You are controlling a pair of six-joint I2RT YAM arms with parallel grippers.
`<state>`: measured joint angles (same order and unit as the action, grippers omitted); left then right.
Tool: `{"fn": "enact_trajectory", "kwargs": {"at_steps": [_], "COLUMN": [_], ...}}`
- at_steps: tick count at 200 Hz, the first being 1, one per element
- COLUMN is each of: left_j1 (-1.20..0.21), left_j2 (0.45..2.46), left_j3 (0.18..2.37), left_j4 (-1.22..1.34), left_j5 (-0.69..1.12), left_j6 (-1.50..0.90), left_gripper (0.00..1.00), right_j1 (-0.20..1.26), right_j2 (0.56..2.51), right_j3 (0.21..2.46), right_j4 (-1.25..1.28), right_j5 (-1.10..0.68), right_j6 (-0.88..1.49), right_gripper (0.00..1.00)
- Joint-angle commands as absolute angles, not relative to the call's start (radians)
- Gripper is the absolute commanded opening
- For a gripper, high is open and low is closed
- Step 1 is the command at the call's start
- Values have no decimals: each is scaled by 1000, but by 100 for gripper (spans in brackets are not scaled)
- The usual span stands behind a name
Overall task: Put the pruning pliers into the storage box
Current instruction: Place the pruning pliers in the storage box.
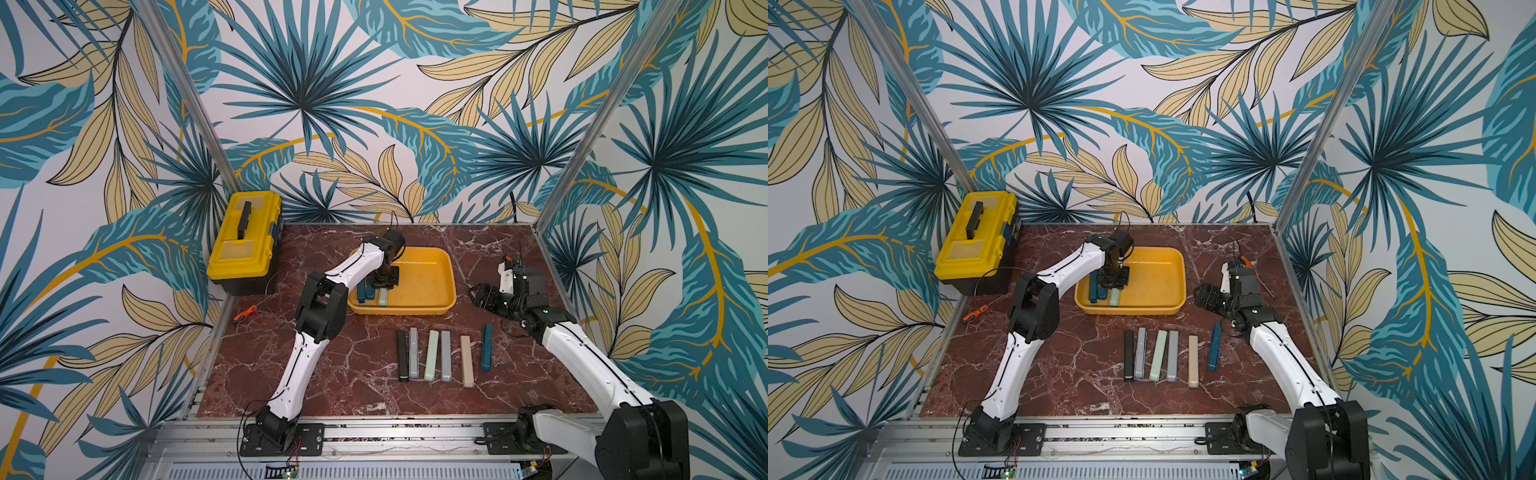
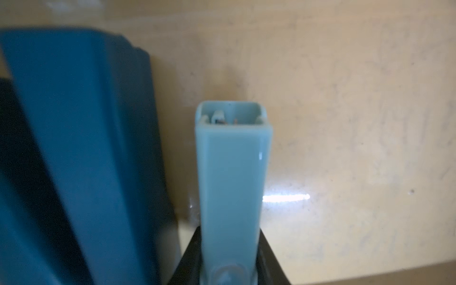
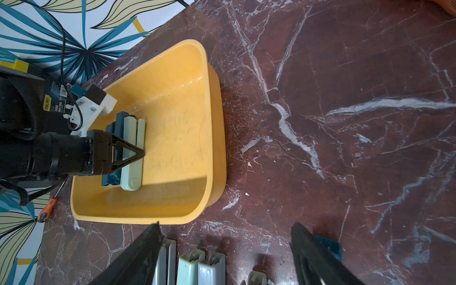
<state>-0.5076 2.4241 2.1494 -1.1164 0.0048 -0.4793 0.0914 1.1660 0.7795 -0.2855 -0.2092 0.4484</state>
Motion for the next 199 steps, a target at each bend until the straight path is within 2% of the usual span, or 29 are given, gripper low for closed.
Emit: {"fn": "enact_trajectory", "kwargs": {"at_steps": [1,17,59,84,157,199], "left_j1": [-493,-492,-493,-492,-494,-494], "left_j2": [2463,2462,2455,2451,2397,2303], "left_j3": [2176,2174,2165,2166,2163,2150], "left_j4": [-1105,-1106,-1089,-1090,-1100,-1118], "left_j5": [-25,-19,4,-2,-3,29], "left_j6": [-477,-476,-471,-476,-485,-488], "left_gripper": [18,19,32,36,44,44], "right_j1": [97,97,97,97,97,97], "right_j2": [1170,1169,1166,1162,1149,1141], "right_j3": [757,757,756,757,753,749], "right_j4": [-296,-295,-296,-298,-298,-296], "right_j5": [-196,-196,-198,-197,-198,-199], "right_j6": [437,437,437,438,437,440], "right_gripper": [84,84,84,84,84,84]}}
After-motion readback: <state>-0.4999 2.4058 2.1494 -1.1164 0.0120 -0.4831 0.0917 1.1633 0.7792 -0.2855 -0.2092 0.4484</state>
